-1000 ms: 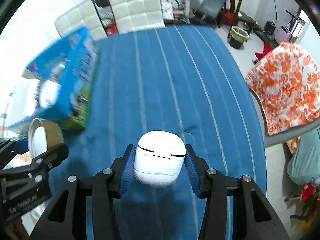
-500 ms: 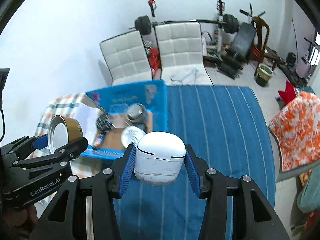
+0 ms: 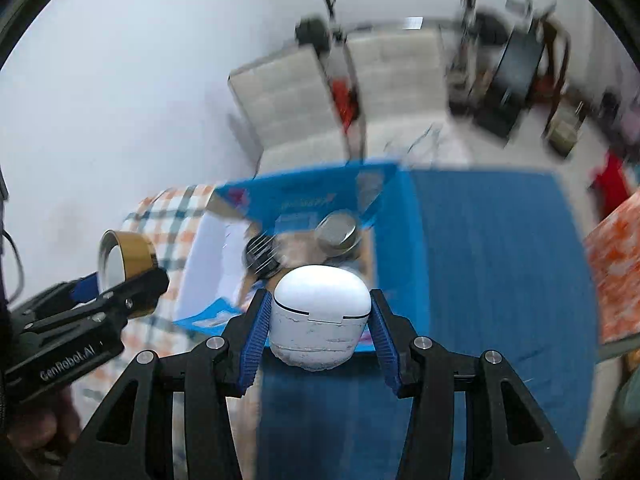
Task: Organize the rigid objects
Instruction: 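Carry the round lid and earbud case into the blue carton with both grippers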
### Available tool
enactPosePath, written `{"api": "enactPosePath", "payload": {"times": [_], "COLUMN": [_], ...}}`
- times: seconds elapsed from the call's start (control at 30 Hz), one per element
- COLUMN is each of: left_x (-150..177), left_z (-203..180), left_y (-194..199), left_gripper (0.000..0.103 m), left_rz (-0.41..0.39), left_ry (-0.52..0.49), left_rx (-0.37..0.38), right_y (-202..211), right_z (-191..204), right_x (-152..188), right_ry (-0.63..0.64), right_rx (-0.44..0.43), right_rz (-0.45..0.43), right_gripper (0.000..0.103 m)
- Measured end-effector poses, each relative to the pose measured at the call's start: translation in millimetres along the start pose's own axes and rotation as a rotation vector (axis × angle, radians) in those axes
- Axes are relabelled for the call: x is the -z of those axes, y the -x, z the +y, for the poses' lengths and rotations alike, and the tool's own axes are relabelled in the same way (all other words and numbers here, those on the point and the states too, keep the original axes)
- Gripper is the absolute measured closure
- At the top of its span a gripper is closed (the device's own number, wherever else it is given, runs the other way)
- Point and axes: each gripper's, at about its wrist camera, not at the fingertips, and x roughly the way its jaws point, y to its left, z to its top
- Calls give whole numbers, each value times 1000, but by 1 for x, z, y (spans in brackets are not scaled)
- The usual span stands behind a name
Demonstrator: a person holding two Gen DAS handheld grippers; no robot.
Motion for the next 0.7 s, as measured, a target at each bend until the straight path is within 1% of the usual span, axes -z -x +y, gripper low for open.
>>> {"api": "enactPosePath", "payload": {"times": [0.07, 0.13, 0.17, 0.23, 0.27, 0.33, 0.47, 0.53, 0.57, 0.7], "left_x": [-5, -6, -4, 1, 5, 10, 15, 15, 14, 15], "left_z": [15, 33, 41, 54, 61, 67, 74, 76, 76, 79], "left_y": [-22, -52, -70, -100, -118, -136, -166, -176, -181, -198], "left_gripper": [41, 41, 41, 41, 41, 41, 41, 41, 41, 41], "left_rz": [39, 107, 142, 214, 253, 290, 365, 388, 403, 466], "left_ry": [16, 45, 57, 86, 100, 123, 155, 166, 160, 167], "left_rx": [4, 18, 21, 30, 44, 60, 116, 137, 142, 205], "right_y": [-37, -69, -86, -116, -133, -163, -195, -205, -209, -214], "right_z": [-2, -2, 1, 3, 5, 6, 7, 7, 7, 3], "right_x": [-4, -5, -5, -3, -2, 2, 10, 14, 17, 22], "right_ry": [-43, -70, -61, -78, -83, -122, -157, -169, -171, -188], "right_rx": [-52, -55, -57, -54, -63, -74, -79, -70, -63, -33], "right_rz": [85, 126, 149, 185, 218, 275, 337, 355, 366, 385], "right_gripper": [52, 52, 52, 52, 52, 52, 52, 52, 52, 52]}}
